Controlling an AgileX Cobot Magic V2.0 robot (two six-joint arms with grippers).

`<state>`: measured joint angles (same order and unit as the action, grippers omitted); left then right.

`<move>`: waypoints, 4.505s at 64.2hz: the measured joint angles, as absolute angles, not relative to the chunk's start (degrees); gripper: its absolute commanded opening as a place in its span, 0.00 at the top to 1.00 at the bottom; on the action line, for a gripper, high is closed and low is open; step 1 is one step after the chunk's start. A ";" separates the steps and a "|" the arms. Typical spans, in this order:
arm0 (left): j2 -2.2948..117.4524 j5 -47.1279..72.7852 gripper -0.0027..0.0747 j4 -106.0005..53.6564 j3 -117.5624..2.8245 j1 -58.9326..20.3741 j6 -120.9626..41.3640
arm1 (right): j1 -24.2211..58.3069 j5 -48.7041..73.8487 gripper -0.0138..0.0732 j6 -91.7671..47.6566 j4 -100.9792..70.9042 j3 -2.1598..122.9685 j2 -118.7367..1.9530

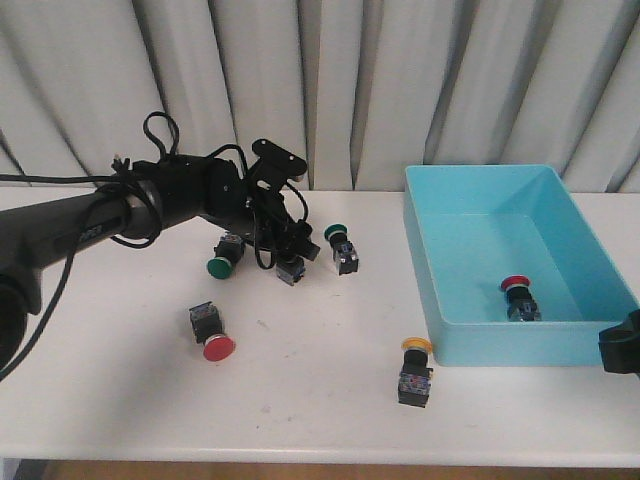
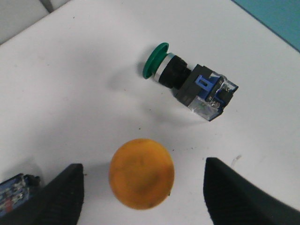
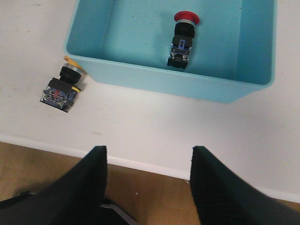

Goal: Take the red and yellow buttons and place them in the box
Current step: 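Close the left gripper on the yellow-capped button and lift it, then carry the yellow button with the left gripper toward the right arm, then bring the right gripper to the yellow button held by the left gripper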

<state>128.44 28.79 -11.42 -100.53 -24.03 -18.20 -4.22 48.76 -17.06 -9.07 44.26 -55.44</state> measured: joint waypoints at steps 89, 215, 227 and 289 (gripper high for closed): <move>132.58 36.61 0.76 -12.88 -109.12 -23.92 -15.01 | -4.22 48.76 0.39 -17.06 -9.07 44.26 -55.44; 89.89 40.64 0.76 -96.02 -50.06 -19.94 -64.83 | -4.22 48.56 0.39 -17.06 -9.09 44.26 -55.44; 89.89 40.48 0.76 -96.02 -50.06 -19.94 -64.83 | -4.22 45.25 0.39 -17.81 -12.03 44.26 -55.44; 89.89 41.94 0.76 -96.02 -50.06 -19.94 -64.83 | 34.87 29.68 0.24 -47.42 -19.28 53.49 -80.62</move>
<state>89.89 41.94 -96.02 -50.06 -19.94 -64.83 34.87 29.68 -47.42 -19.28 53.49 -80.62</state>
